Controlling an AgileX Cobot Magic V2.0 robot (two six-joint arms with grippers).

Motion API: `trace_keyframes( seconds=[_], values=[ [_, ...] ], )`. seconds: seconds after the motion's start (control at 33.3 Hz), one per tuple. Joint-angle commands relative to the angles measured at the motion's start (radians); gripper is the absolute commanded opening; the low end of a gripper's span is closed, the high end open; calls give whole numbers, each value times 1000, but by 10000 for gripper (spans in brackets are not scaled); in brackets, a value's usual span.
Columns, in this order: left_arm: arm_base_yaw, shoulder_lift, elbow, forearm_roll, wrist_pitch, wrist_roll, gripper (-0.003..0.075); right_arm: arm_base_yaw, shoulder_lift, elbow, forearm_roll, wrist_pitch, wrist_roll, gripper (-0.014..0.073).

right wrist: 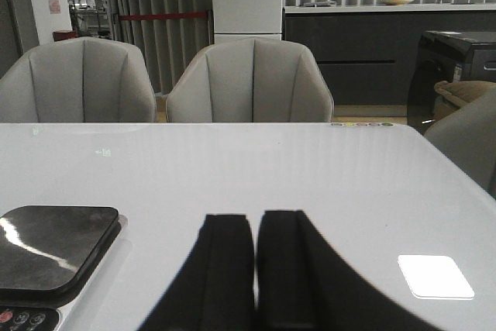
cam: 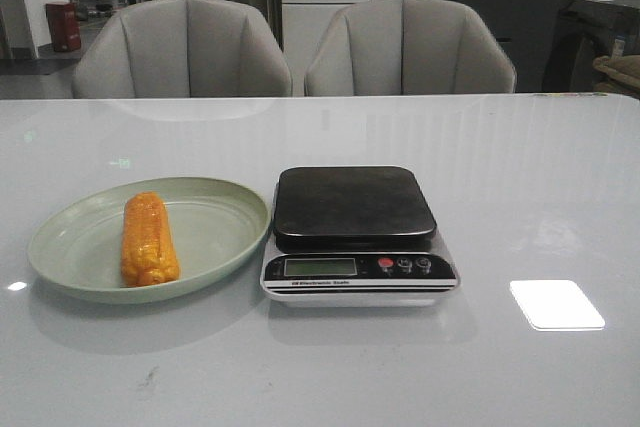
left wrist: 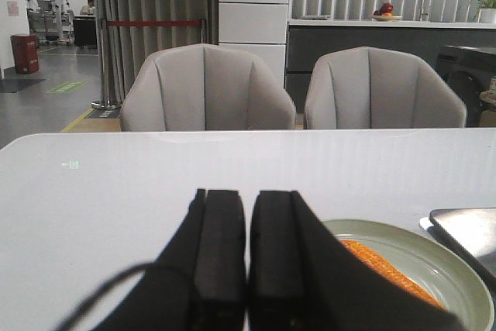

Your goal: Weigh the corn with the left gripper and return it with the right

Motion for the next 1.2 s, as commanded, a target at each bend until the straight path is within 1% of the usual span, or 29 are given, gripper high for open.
trace_keyframes(
  seconds=[0.0, 0.96, 1.02, 1.17],
  values=[
    [-6, -21, 32, -1, -78, -6, 114, -6, -20, 11, -15, -83, -11, 185],
    [-6, -21, 32, -1, -78, -6, 114, -6, -20, 11, -15, -83, -11, 185],
    [-6, -21, 30, -1, -106, -6, 114, -6, -20, 11, -15, -83, -11, 185],
    [-6, -21, 27, -5, -254, -6, 114, -6, -20, 11, -15, -83, -11, 185]
  ],
)
